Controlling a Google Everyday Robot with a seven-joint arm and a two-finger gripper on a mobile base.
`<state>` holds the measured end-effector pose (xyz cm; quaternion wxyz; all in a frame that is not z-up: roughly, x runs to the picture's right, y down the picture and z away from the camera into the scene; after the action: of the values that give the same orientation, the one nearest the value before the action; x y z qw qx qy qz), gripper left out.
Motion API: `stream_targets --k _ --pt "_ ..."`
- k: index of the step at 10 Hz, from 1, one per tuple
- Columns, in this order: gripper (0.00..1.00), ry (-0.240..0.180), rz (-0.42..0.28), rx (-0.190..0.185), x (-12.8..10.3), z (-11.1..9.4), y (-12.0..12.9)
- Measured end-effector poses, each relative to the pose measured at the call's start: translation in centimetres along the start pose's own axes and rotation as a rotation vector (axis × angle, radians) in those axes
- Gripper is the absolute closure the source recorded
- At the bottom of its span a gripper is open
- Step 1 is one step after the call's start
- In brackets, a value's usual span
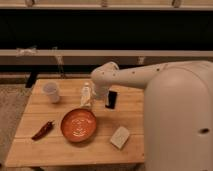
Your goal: Stand the bottle upright
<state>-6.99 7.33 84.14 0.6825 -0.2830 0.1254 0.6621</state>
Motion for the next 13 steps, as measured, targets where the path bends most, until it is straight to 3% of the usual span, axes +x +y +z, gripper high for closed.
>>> stream_targets --k 5,6,9,11,12,13 --pt "0.20 -0.057 -0.107 0.091 -8.0 5.4 4.4" --pt "0.20 -0.060 -0.128 0.116 -9.1 6.9 4.0" --pt "0.20 -0.058 -0.141 0.140 -11.8 9.9 2.7" --pt "0.30 -0.044 -0.140 0.142 -12.2 10.8 2.7" --pt "0.44 -0.036 -0.133 0.139 -12.4 11.0 2.4" --pt "0.51 -0.034 -0.128 0.135 -12.4 11.0 2.2"
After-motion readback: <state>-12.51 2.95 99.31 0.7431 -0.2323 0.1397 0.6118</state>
